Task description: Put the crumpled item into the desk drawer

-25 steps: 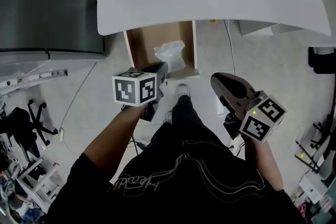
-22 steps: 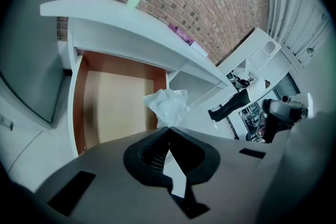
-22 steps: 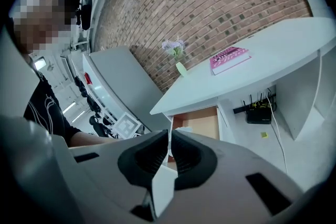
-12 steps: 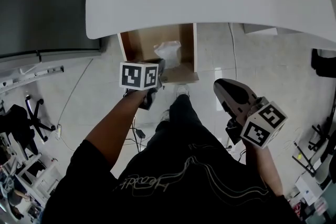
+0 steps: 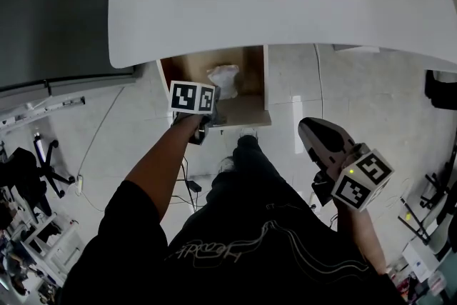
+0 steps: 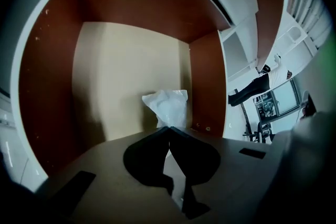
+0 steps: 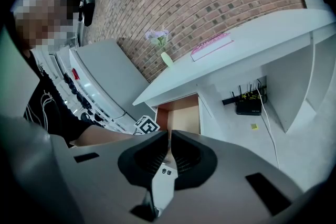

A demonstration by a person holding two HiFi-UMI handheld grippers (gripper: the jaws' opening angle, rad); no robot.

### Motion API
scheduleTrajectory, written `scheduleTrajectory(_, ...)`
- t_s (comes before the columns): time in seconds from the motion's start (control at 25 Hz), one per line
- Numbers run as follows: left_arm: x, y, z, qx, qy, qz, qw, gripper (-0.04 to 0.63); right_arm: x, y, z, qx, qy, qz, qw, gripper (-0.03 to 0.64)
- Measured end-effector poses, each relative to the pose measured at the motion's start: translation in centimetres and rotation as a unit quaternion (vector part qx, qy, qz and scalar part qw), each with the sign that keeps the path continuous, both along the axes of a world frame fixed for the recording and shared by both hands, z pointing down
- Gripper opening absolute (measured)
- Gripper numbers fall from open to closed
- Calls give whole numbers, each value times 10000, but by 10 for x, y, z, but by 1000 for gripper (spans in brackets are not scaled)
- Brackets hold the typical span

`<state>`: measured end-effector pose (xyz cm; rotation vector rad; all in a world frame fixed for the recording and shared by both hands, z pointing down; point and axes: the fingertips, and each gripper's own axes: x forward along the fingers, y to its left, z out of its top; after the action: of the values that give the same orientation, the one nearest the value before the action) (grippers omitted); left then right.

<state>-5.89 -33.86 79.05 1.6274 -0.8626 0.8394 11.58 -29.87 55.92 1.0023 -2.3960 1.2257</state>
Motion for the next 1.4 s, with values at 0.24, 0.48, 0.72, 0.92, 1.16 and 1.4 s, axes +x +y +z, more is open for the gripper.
scheduleTrajectory(0.24, -5, -4, 25, -195, -114, 111, 9997, 21, 3, -5, 9, -54, 1, 59, 10000, 50)
scheduleTrajectory(0.48, -10, -3, 37, -337, -232, 36, 9992, 25, 7, -5, 11, -55, -1, 136, 9999, 51)
scheduleTrajectory(0.72, -5, -4, 38, -545, -129, -173, 9983, 205, 8, -2, 8, -85, -67, 111, 9999, 51)
scheduleTrajectory(0.92, -4, -2, 12, -591, 270, -550, 9964, 302, -2, 5, -7, 16, -114, 26, 9999, 51)
scheduleTrajectory(1.16, -4, 9, -51, -147, 555, -462, 9973, 313, -17, 12, -36, 244, -164, -39, 9996, 51)
scheduleTrajectory(1.4, 6, 39, -157, 550, 1079, -126, 9926, 310, -31, 30, -84, 505, -552, 37, 9972, 50)
